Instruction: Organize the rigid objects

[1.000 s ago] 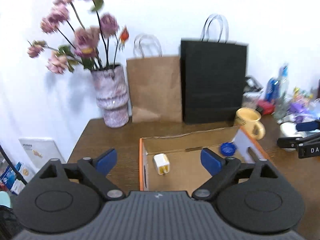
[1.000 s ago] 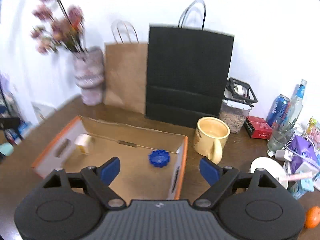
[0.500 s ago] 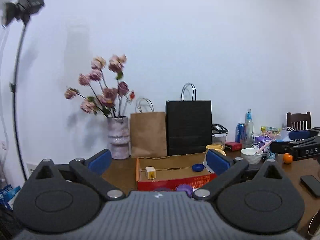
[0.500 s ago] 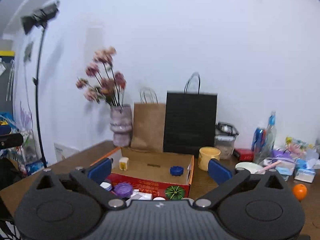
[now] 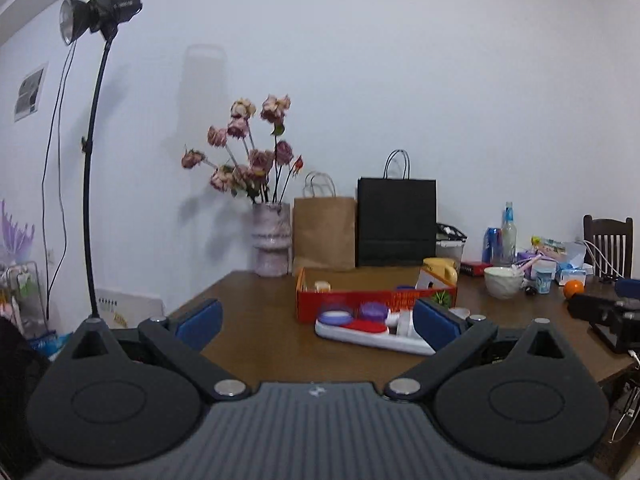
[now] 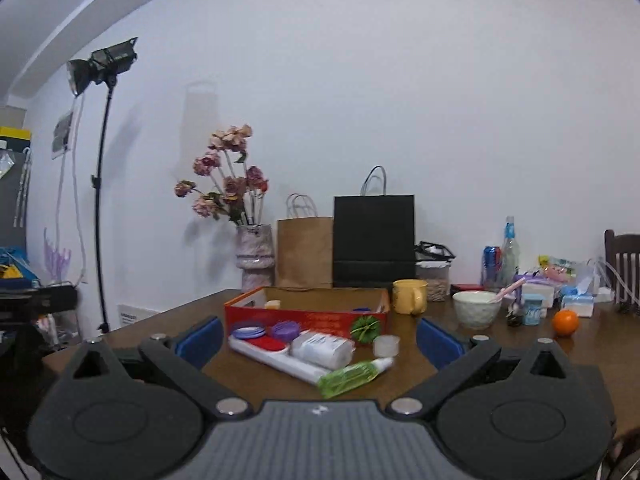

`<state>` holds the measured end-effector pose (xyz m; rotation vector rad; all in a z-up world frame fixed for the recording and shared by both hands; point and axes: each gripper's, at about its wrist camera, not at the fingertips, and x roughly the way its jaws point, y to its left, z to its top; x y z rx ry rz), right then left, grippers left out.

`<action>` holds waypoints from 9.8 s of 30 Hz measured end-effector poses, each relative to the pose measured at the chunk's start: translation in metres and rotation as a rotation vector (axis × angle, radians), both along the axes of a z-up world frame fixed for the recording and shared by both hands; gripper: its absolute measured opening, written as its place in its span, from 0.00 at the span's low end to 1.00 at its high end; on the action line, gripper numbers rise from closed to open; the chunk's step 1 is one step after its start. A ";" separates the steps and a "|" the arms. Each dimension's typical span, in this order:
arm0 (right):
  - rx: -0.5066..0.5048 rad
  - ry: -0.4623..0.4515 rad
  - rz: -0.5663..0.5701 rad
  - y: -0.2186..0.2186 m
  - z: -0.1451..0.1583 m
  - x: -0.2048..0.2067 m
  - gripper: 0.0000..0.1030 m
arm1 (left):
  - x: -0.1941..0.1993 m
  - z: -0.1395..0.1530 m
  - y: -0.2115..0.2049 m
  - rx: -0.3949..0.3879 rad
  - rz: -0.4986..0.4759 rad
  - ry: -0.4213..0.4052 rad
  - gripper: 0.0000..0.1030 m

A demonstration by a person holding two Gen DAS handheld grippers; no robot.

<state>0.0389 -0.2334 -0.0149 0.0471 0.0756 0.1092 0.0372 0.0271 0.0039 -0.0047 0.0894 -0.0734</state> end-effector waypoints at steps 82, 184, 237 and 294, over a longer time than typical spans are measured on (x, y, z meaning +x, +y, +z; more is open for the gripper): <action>-0.179 0.453 0.313 0.056 -0.015 0.387 0.52 | 0.269 0.002 0.017 0.040 0.067 0.283 0.65; -0.026 0.397 0.175 -0.024 0.070 0.440 0.81 | 0.442 0.041 -0.025 0.039 -0.014 0.356 0.80; -0.001 0.236 0.066 -0.038 0.012 0.099 0.88 | 0.097 0.020 -0.019 -0.018 -0.018 0.067 0.91; -0.063 0.403 0.129 -0.075 -0.005 0.311 0.42 | 0.243 -0.042 -0.134 0.009 -0.252 0.287 0.30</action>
